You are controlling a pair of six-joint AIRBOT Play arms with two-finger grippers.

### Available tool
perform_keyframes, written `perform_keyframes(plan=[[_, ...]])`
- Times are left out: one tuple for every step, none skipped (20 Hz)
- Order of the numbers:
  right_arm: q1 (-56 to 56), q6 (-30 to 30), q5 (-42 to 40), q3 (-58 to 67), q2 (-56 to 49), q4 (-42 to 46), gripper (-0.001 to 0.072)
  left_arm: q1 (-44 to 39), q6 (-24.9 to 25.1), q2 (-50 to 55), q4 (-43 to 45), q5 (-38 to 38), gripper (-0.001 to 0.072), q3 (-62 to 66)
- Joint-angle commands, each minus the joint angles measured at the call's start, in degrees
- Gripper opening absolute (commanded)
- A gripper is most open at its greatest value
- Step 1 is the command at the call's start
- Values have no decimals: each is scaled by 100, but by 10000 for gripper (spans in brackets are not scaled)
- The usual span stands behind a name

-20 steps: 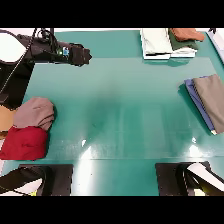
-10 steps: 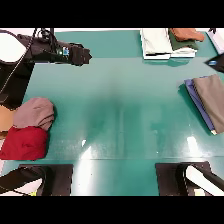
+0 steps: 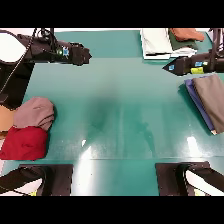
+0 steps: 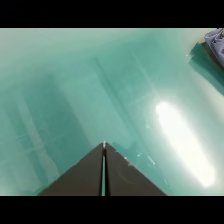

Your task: Fold the shirts.

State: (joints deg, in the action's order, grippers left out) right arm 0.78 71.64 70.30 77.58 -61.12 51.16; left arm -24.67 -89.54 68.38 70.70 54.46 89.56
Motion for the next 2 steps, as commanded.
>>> perform_keyframes(plan=[[168,-15,28,4,-7,0,16,0,-2,0,0,-2,24,4],[168,-15,46,4,-7,-2,15,0,-4,0,0,-2,25,4]])
